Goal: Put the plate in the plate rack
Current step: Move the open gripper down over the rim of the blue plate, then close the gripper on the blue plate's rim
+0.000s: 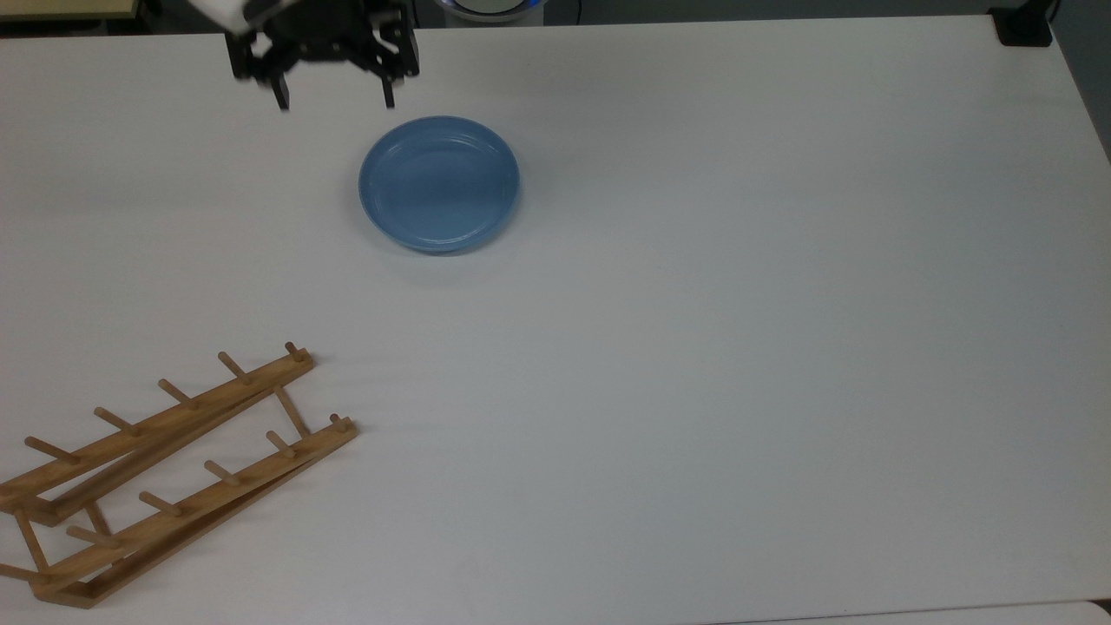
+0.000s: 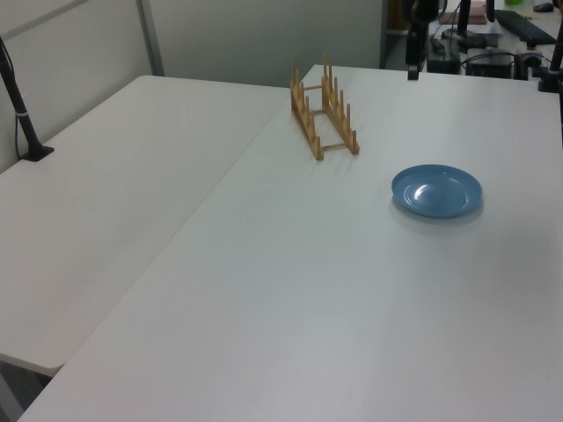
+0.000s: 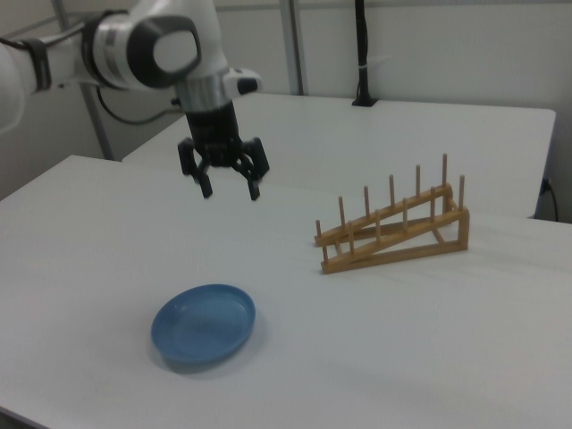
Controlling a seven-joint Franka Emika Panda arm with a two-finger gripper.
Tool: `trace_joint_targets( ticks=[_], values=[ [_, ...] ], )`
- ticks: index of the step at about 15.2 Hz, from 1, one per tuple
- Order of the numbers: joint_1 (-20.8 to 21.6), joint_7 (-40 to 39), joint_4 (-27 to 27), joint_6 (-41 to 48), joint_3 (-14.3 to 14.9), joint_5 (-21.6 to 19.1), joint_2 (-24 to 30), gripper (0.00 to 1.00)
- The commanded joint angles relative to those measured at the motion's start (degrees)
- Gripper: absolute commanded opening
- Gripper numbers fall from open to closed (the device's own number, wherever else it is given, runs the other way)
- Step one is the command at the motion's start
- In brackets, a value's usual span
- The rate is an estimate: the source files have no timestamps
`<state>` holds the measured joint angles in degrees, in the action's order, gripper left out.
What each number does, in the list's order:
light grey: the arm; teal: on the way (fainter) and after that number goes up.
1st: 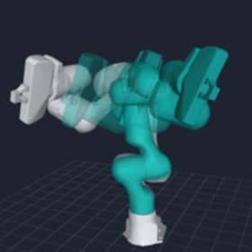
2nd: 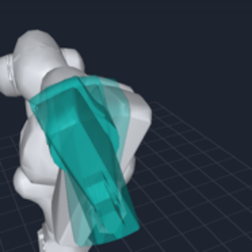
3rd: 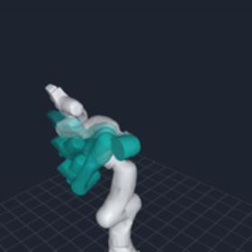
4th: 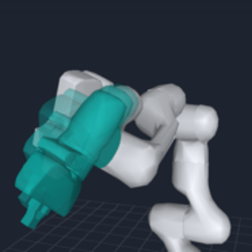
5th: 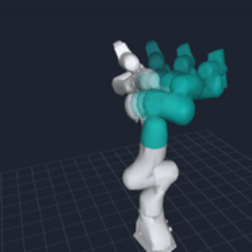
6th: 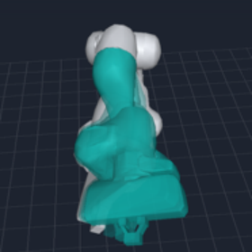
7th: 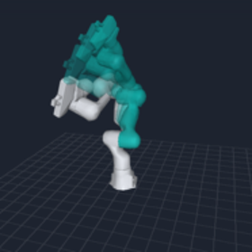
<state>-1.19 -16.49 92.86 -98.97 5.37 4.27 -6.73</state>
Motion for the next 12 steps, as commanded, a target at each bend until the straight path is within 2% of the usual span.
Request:
trace_joint_targets(
  ticks=[1,2,4,7,10,11,12],
  values=[
    [0.4,-13.1,8.3,-6.1,0.5,2.0,-1.3,1.00],
    [0.4,-15.2,9.2,-6.4,0.5,3.2,-2.9,1.00],
    [0.4,-19.5,9.6,-6.4,0.5,4.9,-6.1,0.86],
    [-0.8,-27.7,10.6,-6.5,0.5,6.3,-9.2,0.74],
    [-0.7,-28.4,10.9,-6.9,0.3,7.7,-11.7,0.47],
    [-0.5,-28.2,11.5,-7.8,0.3,8.0,-12.2,0.41],
    [-0.5,-28.0,12.0,-8.8,0.3,8.2,-12.3,0.39]
  ],
)
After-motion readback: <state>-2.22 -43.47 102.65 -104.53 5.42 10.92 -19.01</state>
